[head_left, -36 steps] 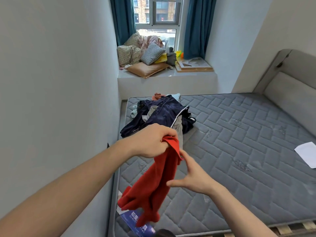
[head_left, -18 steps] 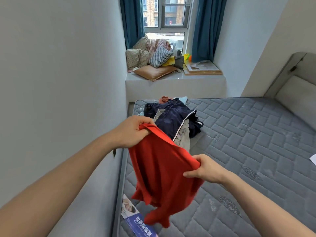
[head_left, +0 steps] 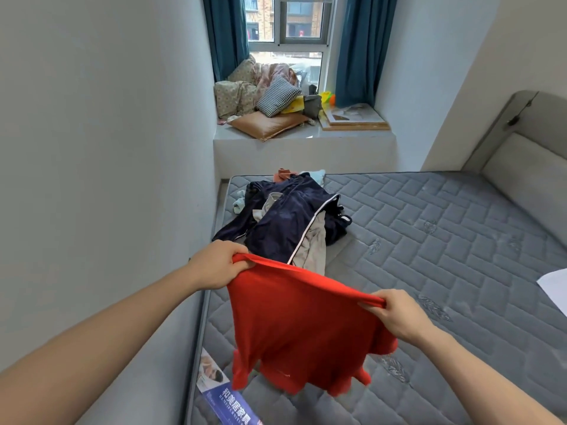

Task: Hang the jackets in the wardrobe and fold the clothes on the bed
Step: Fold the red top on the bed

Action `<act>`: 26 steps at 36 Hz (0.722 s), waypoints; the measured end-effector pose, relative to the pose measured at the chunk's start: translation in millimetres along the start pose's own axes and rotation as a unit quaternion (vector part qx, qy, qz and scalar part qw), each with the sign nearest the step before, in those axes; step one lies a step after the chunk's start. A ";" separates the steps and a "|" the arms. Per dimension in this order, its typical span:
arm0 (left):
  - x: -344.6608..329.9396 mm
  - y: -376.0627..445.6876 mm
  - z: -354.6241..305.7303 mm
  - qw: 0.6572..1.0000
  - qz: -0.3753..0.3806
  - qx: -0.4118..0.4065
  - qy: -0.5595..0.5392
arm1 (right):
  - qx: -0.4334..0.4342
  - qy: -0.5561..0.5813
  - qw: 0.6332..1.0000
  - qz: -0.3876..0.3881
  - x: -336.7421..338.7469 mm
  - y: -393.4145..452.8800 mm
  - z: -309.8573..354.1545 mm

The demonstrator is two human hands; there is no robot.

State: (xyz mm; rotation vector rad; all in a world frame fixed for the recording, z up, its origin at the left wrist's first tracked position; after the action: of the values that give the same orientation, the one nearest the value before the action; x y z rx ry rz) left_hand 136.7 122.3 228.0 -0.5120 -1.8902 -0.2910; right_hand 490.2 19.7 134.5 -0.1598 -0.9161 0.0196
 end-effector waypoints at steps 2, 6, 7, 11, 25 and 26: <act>-5.1 8.7 0.3 1.000 0.002 0.022 0.018 | -0.008 -0.044 0.999 0.001 7.9 5.7 -8.2; -9.2 32.6 6.0 0.995 -0.024 0.095 0.036 | -0.011 -0.115 0.993 -0.012 35.3 30.0 -11.7; -7.1 39.0 6.4 0.993 -0.031 0.111 0.032 | -0.005 -0.125 0.992 -0.018 43.5 38.0 -9.6; 11.1 66.4 1.4 0.985 -0.045 0.164 -0.037 | 0.031 -0.136 0.988 -0.058 87.0 70.2 7.9; 164.6 68.7 -84.8 0.917 -0.335 0.173 -0.133 | 0.178 -0.012 0.956 -0.233 244.1 110.3 80.5; 166.5 61.7 -90.2 0.915 -0.343 0.169 -0.127 | 0.190 -0.002 0.955 -0.229 245.5 108.3 81.2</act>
State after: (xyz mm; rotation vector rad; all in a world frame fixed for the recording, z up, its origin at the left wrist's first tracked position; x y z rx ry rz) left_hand 189.9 172.3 413.2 0.3897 -2.2686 -0.3508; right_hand 581.2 158.0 360.7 0.4135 -0.9194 -0.2338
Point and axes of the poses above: each hand's wrist, its own y-axis towards the middle knuckle, its own x-axis out of the back of the hand, z = x × y, the point moved 8 cm from there along y, towards the middle knuckle, and after that the axes turned 6 degrees about y, right-handed, at the moved point
